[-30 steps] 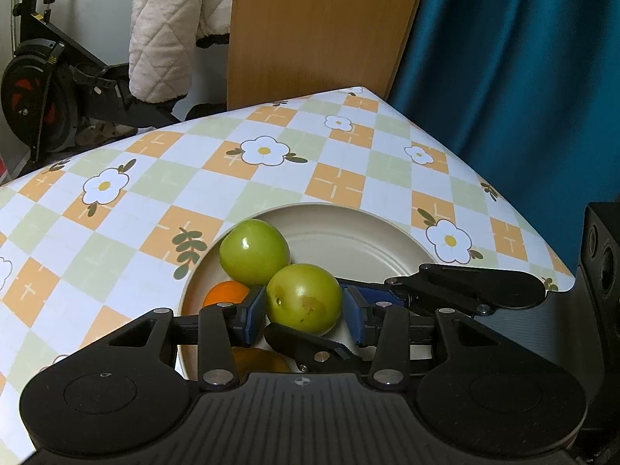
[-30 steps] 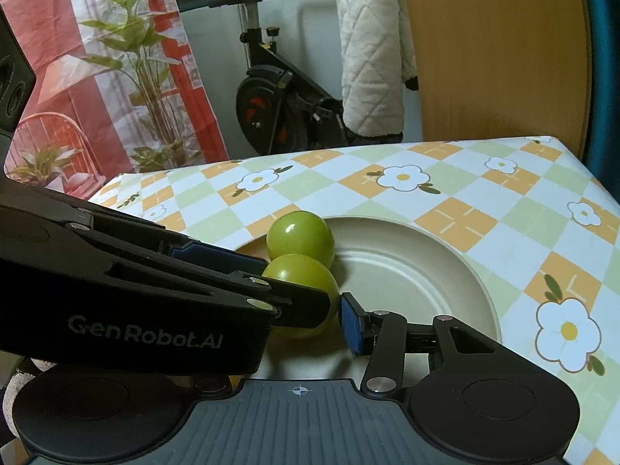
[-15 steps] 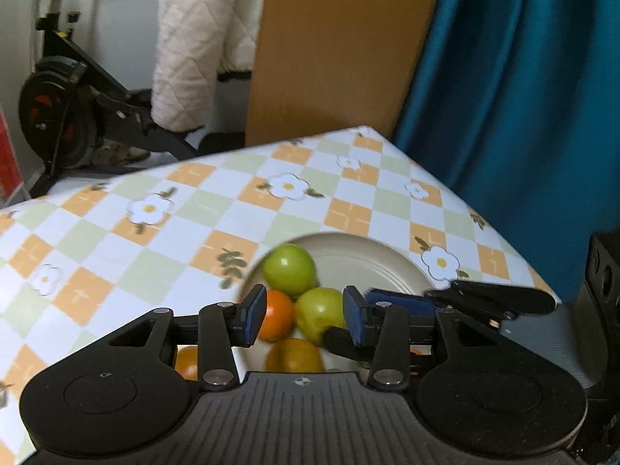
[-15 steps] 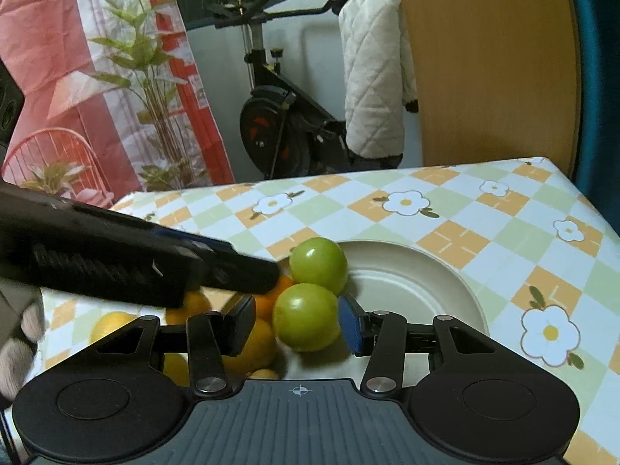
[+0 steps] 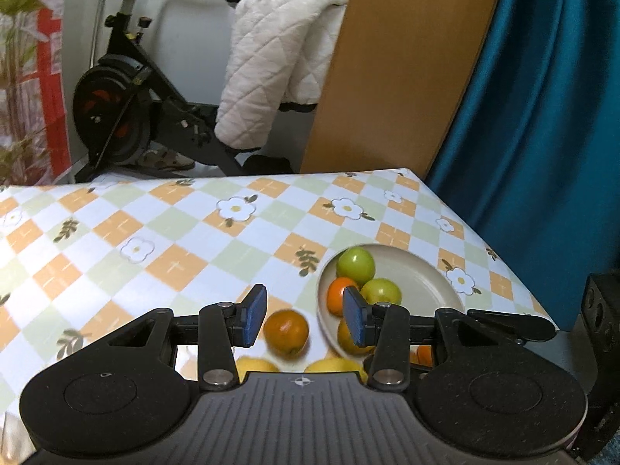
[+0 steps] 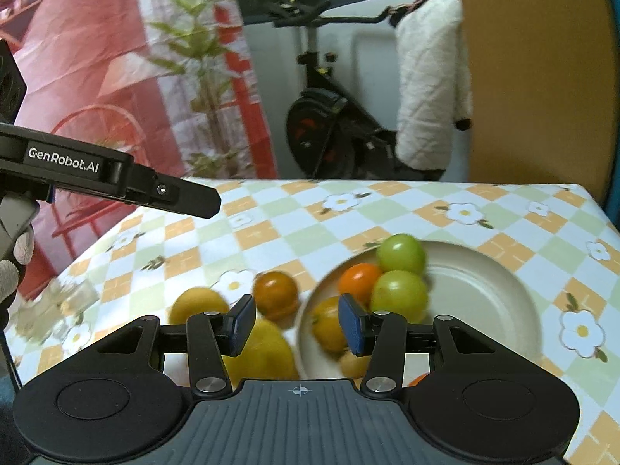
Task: Organize fruits
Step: 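Withdraw the left tool from the plate, then move the left tool to a yellow lemon and close on it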
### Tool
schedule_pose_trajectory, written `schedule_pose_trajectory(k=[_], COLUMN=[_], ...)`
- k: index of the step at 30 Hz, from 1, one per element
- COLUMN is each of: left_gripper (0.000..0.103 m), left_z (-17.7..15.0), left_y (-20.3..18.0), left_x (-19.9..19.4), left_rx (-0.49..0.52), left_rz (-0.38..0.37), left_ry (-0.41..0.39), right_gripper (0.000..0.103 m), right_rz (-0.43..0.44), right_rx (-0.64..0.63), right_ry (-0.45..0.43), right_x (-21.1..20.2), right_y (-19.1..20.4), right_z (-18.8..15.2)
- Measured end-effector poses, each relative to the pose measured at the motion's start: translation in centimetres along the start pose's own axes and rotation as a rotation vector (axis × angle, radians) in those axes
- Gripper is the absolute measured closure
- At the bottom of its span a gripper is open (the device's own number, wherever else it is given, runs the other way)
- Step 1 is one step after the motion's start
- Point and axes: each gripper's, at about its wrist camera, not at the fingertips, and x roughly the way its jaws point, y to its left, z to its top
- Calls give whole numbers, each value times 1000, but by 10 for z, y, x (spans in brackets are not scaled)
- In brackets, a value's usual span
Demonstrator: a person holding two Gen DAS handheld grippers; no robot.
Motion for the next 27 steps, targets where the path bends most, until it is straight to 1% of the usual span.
schedule_pose_trajectory(k=[7,13,17,27], left_gripper=[57,57,58,57], left_z=[-18,-28,-33,-50], left_y=[11,16,17,6], left_x=[-5,-6,-4,8], left_rx=[-50,-76,-82,-55], left_rz=[11,8,1,-55], left_ry=[6,9,20,72], right_gripper=[59,58,54,54], right_rz=[27,40,39,55], right_rx=[-103,-129,-137,-103], right_ry=[43,95,98,114], right_x=[17,32,29,7], right_y=[26,33,36,33], right_z=[0,-3,-8,-28])
